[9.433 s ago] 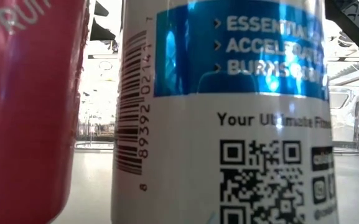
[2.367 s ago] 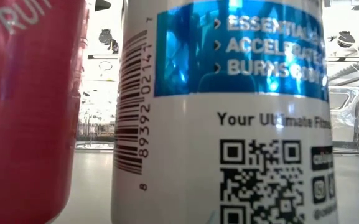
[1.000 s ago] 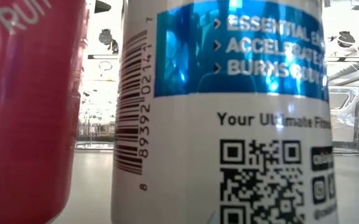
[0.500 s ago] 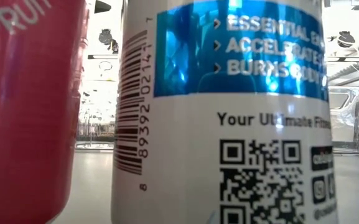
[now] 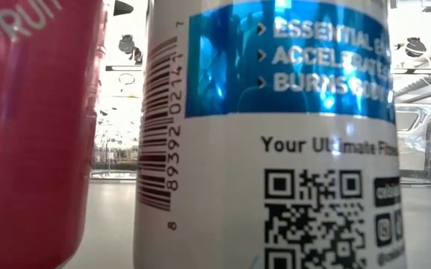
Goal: Sort soda cans
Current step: Put the right pink soda can into the right transparent bin
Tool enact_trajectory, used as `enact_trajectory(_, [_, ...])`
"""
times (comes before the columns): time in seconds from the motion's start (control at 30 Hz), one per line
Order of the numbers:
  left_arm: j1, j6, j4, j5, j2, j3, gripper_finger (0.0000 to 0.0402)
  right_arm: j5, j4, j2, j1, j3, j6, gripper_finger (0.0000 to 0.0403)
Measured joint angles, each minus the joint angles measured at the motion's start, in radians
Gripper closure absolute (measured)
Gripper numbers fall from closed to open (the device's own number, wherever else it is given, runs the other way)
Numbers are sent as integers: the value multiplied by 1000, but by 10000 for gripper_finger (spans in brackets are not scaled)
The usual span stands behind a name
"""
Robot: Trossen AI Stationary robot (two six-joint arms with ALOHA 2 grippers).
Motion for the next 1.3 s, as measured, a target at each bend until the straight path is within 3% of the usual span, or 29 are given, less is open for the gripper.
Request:
enact_trajectory(0.33, [0,0,0,0,0,0,47,197,-128,-157,-95,1,-70,119])
enact_trajectory(0.53, [0,8,0,0,0,0,47,302,-178,-266,-206,2,-202,119])
enact_trajectory(0.73, [0,61,0,-39,0,0,47,474,-184,-383,-362,2,-356,119])
enact_trajectory(1.0, [56,165,0,-162,0,0,47,397,-205,-433,-724,2,-638,119])
enact_trajectory(1.3, [184,209,-3,-129,0,0,47,256,-133,-364,-1126,2,-977,119])
